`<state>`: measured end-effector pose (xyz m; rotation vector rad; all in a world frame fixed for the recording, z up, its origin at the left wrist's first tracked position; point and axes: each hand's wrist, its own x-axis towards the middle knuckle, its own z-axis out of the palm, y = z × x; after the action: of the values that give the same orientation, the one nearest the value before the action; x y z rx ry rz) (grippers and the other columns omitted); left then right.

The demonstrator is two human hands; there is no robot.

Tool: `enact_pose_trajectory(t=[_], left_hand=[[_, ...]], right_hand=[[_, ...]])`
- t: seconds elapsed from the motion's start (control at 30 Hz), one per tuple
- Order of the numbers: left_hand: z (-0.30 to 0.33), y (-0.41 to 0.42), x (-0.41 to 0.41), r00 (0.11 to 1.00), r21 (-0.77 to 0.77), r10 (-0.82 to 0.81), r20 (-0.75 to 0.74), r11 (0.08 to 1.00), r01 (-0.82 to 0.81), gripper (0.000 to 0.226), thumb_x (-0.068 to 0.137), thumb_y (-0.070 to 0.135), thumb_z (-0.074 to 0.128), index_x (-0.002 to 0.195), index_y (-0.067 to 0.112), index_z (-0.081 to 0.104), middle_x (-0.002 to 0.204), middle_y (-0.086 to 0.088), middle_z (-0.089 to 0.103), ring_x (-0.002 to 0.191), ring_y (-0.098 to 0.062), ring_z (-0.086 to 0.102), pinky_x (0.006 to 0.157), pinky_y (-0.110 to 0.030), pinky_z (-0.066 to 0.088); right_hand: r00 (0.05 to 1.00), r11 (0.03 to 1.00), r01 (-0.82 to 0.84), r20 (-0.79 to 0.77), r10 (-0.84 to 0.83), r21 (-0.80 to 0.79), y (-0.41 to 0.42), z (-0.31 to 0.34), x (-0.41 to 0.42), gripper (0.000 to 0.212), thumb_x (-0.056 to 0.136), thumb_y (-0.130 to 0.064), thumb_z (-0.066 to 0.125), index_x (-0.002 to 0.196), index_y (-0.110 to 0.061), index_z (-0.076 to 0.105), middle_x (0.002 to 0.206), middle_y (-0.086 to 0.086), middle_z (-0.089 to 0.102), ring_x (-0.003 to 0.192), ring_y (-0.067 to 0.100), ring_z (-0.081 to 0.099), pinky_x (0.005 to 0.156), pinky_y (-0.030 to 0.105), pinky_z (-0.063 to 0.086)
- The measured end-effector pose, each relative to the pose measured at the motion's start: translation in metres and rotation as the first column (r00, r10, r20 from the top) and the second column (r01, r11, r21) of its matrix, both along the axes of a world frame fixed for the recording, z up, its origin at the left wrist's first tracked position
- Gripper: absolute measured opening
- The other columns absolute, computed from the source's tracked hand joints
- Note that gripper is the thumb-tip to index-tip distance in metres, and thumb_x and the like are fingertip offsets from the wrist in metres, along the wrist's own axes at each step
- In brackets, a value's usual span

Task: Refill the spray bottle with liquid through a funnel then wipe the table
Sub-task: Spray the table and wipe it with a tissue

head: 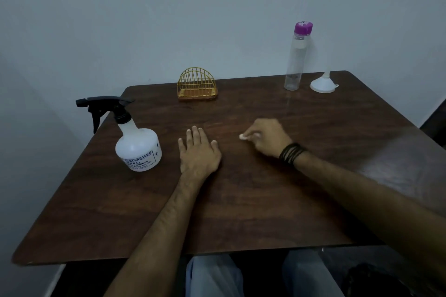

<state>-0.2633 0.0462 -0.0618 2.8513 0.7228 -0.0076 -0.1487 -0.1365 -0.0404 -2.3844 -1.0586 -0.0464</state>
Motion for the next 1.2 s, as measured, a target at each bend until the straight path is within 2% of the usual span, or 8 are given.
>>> enact_pose_trajectory(t=[0.13,0.23,0.3,0.5,0.63,0.77,0.93,1.2], left_hand=[[-0.004,0.004,0.002,1.000,0.010,-0.021,0.018,1.000,0.021,0.069,0.107,0.045,0.017,0.160,0.004,0.005,0.170,-0.014,0.000,0.157,-0.026,-0.003,0.126,-0.048,-0.001],[-0.003,0.003,0.008,0.999,0.010,-0.034,0.026,0.999,0.033,0.068,0.107,0.044,0.017,0.160,0.004,0.006,0.169,-0.014,0.001,0.157,-0.026,-0.003,0.127,-0.048,-0.001],[-0.002,0.001,0.013,0.999,0.009,-0.043,0.024,0.999,0.042,0.068,0.107,0.043,0.017,0.160,0.004,0.006,0.169,-0.014,0.001,0.157,-0.026,-0.002,0.127,-0.047,-0.001],[-0.003,0.003,0.015,0.997,-0.027,-0.005,0.083,1.000,0.007,0.071,0.104,0.038,0.027,0.159,-0.001,0.008,0.168,-0.019,0.006,0.157,-0.028,0.002,0.128,-0.042,0.002],[-0.002,0.002,0.013,0.996,-0.013,0.027,0.085,1.000,-0.026,0.072,0.105,0.043,0.026,0.159,-0.001,0.008,0.168,-0.019,0.006,0.157,-0.027,0.003,0.128,-0.040,0.003],[-0.002,0.005,0.014,0.998,-0.012,0.006,0.067,1.000,-0.005,0.072,0.106,0.046,0.023,0.160,0.001,0.009,0.169,-0.016,0.004,0.157,-0.026,0.002,0.128,-0.040,0.002],[-0.003,0.003,0.017,0.999,0.006,0.007,0.042,1.000,-0.007,0.072,0.106,0.048,0.020,0.160,0.001,0.008,0.169,-0.017,0.004,0.157,-0.028,0.002,0.128,-0.042,0.003],[0.004,-0.037,0.034,1.000,-0.020,-0.014,-0.011,1.000,0.014,0.072,0.106,0.047,0.021,0.160,0.003,0.006,0.169,-0.016,0.000,0.156,-0.034,-0.003,0.126,-0.048,-0.001]], right_hand=[[0.944,0.945,0.322,-0.064,-0.325,-0.055,-0.016,0.010,0.077,0.020,0.092,-0.015,0.068,0.108,-0.019,0.078,0.121,0.004,0.068,0.114,0.022,0.061,0.104,0.033,0.047],[0.920,0.922,0.385,-0.069,-0.387,-0.043,0.001,0.012,0.085,0.021,0.091,-0.013,0.066,0.108,-0.017,0.078,0.125,0.006,0.067,0.118,0.025,0.060,0.104,0.030,0.044],[0.934,0.939,0.344,-0.096,-0.344,-0.017,0.029,0.013,0.066,0.020,0.090,-0.015,0.068,0.106,-0.019,0.078,0.119,0.005,0.070,0.114,0.023,0.063,0.100,0.026,0.046],[0.996,0.998,-0.039,-0.088,0.034,-0.055,0.119,0.009,-0.002,0.021,0.094,-0.017,0.063,0.107,-0.022,0.078,0.116,-0.003,0.071,0.111,0.016,0.062,0.096,0.027,0.045],[0.994,0.997,0.056,-0.095,-0.062,-0.061,0.119,0.014,0.034,0.018,0.089,-0.018,0.070,0.104,-0.023,0.079,0.112,-0.001,0.073,0.109,0.017,0.065,0.087,0.018,0.043],[0.963,0.966,0.255,-0.082,-0.258,-0.055,0.072,0.015,0.082,0.020,0.087,-0.015,0.070,0.103,-0.022,0.079,0.116,0.003,0.073,0.114,0.022,0.064,0.103,0.028,0.048],[0.920,0.926,0.376,-0.101,-0.379,-0.049,-0.005,0.015,0.104,0.019,0.090,-0.012,0.068,0.104,-0.018,0.079,0.118,0.004,0.071,0.114,0.021,0.063,0.103,0.028,0.045],[0.993,0.993,0.114,-0.004,-0.114,-0.020,-0.007,0.003,0.033,0.019,0.090,-0.015,0.067,0.103,-0.022,0.079,0.110,0.000,0.069,0.105,0.020,0.064,0.097,0.034,0.050]])
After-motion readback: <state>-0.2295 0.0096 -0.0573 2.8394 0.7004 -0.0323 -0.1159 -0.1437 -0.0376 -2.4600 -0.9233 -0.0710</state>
